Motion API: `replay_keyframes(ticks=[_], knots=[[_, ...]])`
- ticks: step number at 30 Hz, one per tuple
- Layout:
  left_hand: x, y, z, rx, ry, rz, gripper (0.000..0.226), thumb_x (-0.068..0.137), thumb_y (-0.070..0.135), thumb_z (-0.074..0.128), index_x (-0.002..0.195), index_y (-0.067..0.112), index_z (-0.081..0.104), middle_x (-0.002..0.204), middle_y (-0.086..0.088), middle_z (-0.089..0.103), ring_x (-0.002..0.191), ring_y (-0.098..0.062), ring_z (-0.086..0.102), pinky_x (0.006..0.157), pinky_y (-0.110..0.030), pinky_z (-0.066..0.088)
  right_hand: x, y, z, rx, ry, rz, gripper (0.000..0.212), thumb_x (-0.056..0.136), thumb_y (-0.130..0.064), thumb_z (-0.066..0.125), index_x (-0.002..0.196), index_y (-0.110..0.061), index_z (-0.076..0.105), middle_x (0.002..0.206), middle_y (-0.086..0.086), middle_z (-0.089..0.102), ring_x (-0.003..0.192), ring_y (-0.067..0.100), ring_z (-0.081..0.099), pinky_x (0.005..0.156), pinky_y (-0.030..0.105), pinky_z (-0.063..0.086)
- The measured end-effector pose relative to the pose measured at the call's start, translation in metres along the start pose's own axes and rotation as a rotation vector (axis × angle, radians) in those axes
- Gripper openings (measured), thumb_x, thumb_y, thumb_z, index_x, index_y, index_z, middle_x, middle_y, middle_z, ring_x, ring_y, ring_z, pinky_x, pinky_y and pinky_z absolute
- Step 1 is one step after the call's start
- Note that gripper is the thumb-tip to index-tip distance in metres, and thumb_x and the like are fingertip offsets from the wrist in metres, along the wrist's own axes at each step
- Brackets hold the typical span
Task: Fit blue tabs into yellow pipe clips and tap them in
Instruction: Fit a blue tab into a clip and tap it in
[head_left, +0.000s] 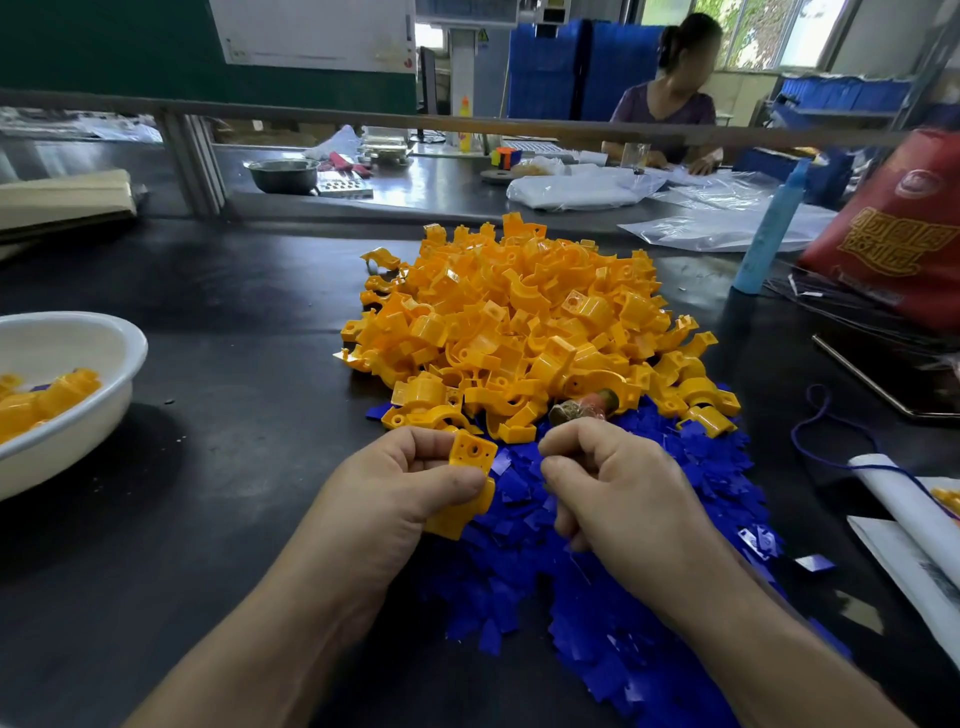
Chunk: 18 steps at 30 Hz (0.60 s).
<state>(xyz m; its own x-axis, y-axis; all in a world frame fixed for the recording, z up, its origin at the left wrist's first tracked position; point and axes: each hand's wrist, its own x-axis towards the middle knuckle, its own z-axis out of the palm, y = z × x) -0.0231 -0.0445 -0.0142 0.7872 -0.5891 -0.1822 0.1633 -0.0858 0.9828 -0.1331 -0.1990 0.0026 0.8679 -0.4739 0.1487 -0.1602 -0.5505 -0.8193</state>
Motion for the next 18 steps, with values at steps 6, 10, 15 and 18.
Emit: replay_keyframes(ticks=[6,10,15,18], knots=[[-0.002,-0.002,0.003,-0.025,-0.022,0.025,0.06,0.05,0.033,0.079,0.107,0.019,0.067,0.091,-0.005,0.077,0.078,-0.019,0.073,0.066,-0.031,0.054,-0.005,-0.011,0.003,0.199,-0.114,-0.016,0.018,0.099,-0.023,0.046,0.09,-0.03,0.061,0.076,-0.003,0.069,0.061,0.012,0.066,0.055,0.02,0.055],[-0.002,-0.002,0.003,-0.041,-0.054,0.045,0.06,0.052,0.031,0.078,0.11,0.022,0.066,0.093,-0.005,0.077,0.078,-0.018,0.074,0.063,-0.026,0.055,-0.007,-0.014,0.003,0.22,-0.102,-0.085,0.016,0.097,-0.024,0.048,0.086,-0.027,0.059,0.077,-0.002,0.067,0.06,0.011,0.065,0.052,0.02,0.053],[-0.004,-0.002,0.004,-0.049,-0.1,0.066,0.058,0.054,0.033,0.079,0.109,0.021,0.066,0.094,-0.005,0.077,0.081,-0.021,0.075,0.059,-0.023,0.056,-0.007,-0.013,0.007,0.266,-0.054,-0.147,0.012,0.088,-0.02,0.064,0.09,-0.031,0.065,0.076,-0.002,0.069,0.064,0.013,0.068,0.057,0.02,0.055],[-0.005,-0.002,0.006,-0.051,-0.099,0.084,0.062,0.053,0.038,0.082,0.109,0.02,0.066,0.097,-0.007,0.077,0.085,-0.024,0.074,0.065,-0.031,0.058,-0.007,-0.012,0.009,0.287,-0.036,-0.127,0.021,0.088,-0.015,0.065,0.095,-0.035,0.063,0.08,-0.003,0.069,0.067,0.015,0.069,0.057,0.023,0.056]])
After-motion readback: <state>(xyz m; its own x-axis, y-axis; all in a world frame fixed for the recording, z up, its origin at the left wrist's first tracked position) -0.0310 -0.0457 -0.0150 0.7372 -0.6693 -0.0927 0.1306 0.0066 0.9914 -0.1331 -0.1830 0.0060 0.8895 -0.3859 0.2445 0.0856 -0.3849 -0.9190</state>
